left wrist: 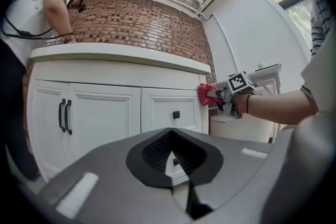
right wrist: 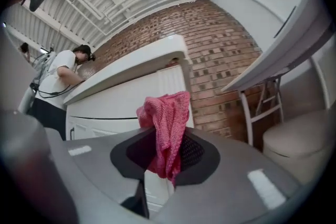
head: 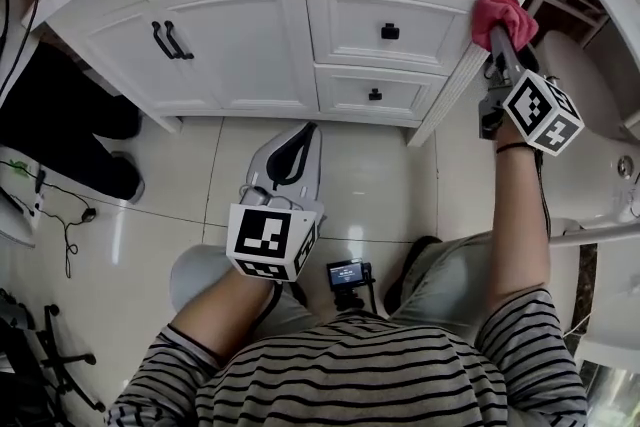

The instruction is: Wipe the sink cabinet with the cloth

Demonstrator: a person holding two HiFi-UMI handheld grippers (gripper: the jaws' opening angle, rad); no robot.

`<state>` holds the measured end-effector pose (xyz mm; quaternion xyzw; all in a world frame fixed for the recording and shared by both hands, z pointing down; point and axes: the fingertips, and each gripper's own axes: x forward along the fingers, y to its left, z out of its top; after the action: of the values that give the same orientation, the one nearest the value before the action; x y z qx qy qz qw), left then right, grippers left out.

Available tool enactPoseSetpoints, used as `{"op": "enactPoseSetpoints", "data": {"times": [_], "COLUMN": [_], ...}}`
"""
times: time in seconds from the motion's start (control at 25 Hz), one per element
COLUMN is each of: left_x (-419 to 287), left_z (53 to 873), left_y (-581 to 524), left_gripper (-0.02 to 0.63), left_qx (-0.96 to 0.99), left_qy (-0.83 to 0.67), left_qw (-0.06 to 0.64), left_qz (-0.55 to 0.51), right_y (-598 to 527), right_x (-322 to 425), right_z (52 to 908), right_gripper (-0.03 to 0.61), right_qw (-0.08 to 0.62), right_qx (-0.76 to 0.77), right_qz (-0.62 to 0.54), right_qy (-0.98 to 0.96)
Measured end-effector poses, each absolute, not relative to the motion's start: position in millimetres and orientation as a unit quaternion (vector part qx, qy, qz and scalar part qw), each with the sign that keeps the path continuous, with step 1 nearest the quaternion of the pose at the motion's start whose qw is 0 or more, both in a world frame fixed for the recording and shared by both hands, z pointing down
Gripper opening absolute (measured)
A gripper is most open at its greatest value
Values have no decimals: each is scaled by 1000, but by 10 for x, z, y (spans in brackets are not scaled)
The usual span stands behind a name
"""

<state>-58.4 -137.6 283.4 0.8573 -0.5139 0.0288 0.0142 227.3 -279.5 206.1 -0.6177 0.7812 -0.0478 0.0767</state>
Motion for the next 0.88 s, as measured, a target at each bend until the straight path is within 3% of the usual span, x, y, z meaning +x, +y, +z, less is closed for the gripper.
{"op": "enactPoseSetpoints", "data": {"times": [0.12,0.2,0.36,0.6,0.88], "left_x": [-621,-628,-614,-597,-602], "left_z": [2831,2808,2783,2842,2823], "left_y": [-1385,-1395,-1391,-1405,-1403], "left_gripper": [2,2,2,2,2], "left_qx": [856,857,859,861,865], "left_qy": [-517,-515,-511,-508,-501], "left_qw": [17,19,20,16,13], "left_qz": [26,21,17,27,21], "right_y": [-2672,-2579,-2513,-2698,-2980], "right_x": [2555,2357,1212,-351,-114], "right_z": [2037,1954,1959,2597,2906], "right_gripper": [72,71,71,78,77], "right_qw": [89,102,101,-22,-75], "right_qx": [-667,-656,-551,-439,-482], "right_qz": [-48,-32,-12,15,9], "right_qy": [738,747,829,898,873]}}
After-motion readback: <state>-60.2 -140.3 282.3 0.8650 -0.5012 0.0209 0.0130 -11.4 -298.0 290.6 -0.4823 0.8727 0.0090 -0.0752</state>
